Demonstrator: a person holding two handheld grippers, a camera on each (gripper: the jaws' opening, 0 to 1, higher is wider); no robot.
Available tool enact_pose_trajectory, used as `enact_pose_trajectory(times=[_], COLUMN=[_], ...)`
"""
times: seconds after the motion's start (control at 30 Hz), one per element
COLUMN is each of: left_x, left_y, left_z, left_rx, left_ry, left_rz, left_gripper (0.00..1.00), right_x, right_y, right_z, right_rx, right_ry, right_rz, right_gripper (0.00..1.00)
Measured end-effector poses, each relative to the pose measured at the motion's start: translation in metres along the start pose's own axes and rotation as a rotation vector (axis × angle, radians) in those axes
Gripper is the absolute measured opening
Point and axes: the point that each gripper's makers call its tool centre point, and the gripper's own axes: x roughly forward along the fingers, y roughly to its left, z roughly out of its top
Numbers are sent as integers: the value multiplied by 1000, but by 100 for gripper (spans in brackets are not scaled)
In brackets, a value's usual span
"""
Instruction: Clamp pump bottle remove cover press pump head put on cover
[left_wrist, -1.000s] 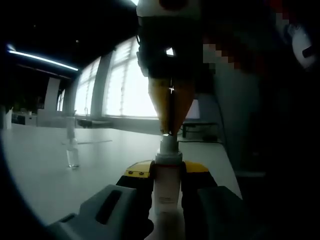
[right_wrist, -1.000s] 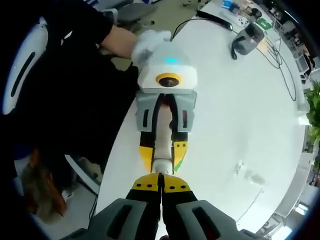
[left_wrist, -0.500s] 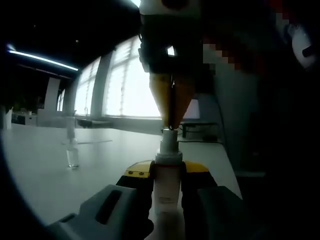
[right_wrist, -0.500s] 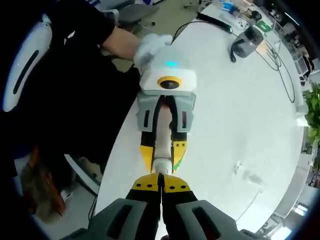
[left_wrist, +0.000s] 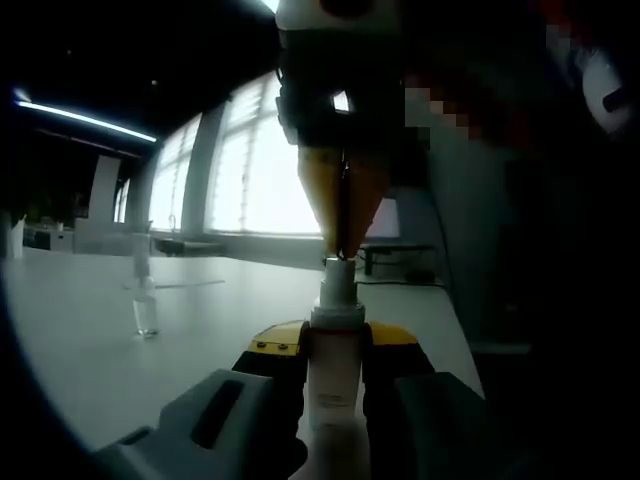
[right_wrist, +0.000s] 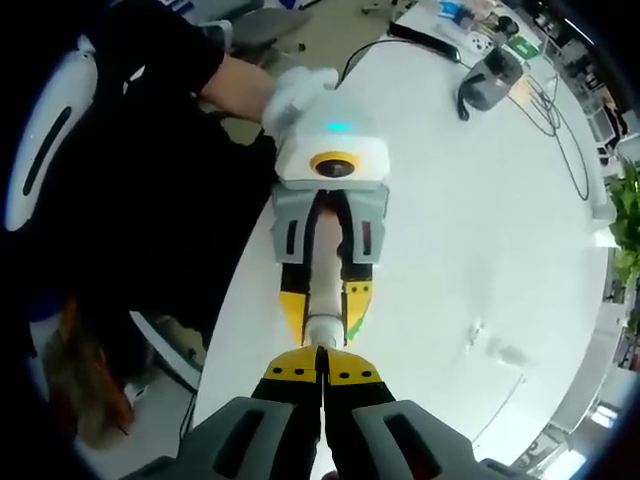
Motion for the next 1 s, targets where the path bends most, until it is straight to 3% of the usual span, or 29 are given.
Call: enact_pose_trajectory(times=[1.0], left_x=[-1], left_y=[2], left_z=[0], left_rx=[-1], left_ry=[0], left_rz=[0], left_gripper=[12], right_x=[0], right_y=[0], right_z=[0], right_rx=[-1], right_ry=[13], right_rz=[22], right_gripper=[0])
